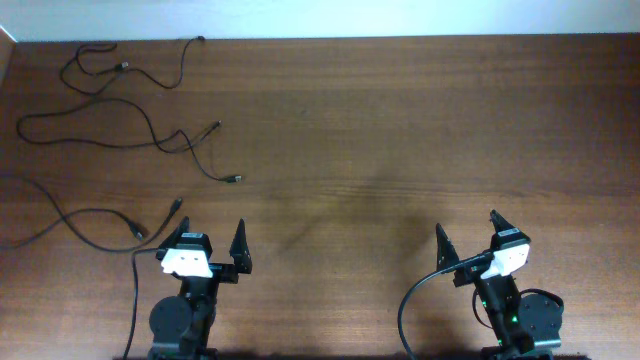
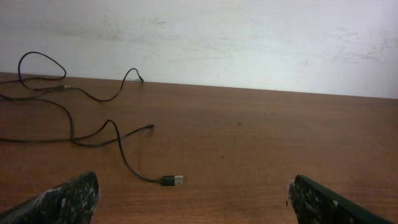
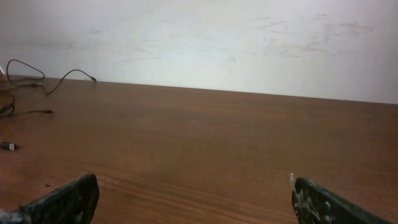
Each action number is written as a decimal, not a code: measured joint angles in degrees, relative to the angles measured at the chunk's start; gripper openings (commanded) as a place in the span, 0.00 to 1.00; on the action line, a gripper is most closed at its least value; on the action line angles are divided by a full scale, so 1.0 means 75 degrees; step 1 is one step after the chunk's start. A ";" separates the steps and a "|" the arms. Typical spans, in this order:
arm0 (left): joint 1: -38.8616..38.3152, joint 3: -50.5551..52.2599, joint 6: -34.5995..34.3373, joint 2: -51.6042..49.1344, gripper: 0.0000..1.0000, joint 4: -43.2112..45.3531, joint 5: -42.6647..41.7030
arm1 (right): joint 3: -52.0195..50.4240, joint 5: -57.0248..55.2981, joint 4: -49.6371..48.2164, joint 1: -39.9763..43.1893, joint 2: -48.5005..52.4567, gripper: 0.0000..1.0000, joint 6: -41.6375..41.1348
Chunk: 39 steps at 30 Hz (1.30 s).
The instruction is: Untangle cables
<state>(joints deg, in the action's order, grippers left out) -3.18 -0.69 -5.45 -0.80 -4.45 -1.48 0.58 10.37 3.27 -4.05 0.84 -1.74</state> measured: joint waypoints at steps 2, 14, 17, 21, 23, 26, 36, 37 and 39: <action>0.0000 0.0000 0.0000 0.0000 0.99 0.0000 0.0000 | 0.0000 0.0000 0.0000 0.0006 0.0000 0.98 0.0003; 0.0000 0.0000 0.0000 0.0003 0.99 0.0000 0.0000 | 0.0000 -0.0128 0.0015 0.1259 0.0000 0.99 0.0003; 0.0000 0.0000 0.0000 0.0000 0.99 0.0000 0.0000 | 0.0000 -0.0221 0.0023 0.1271 0.0000 0.98 0.0006; 0.0000 0.0000 0.0000 0.0000 0.99 0.0000 0.0000 | 0.0000 -0.0268 0.0026 0.1154 0.0000 0.98 0.0006; 0.0000 0.0000 0.0000 0.0003 0.99 0.0000 0.0000 | 0.0000 -0.0271 0.0023 0.1139 0.0000 0.99 0.0006; 0.0000 0.0000 0.0000 0.0000 0.99 0.0000 0.0000 | 0.0000 -0.0294 0.0026 0.1139 0.0000 0.98 0.0006; 0.0000 0.0000 -0.0003 0.0003 0.99 0.0000 0.0000 | 0.0000 -0.0297 0.0026 0.1139 0.0000 0.98 0.0006; 0.0000 0.0000 0.0000 0.0000 0.99 0.0000 0.0000 | 0.0000 -0.0297 0.0026 0.1139 0.0000 0.99 0.0000; 0.0000 0.0000 0.0000 0.0000 0.99 0.0000 0.0000 | 0.0000 -0.0300 0.0023 0.1139 0.0000 0.98 0.0003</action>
<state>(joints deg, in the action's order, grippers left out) -3.18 -0.69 -5.45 -0.80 -4.45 -1.48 0.58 8.12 3.44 4.49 0.84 -1.72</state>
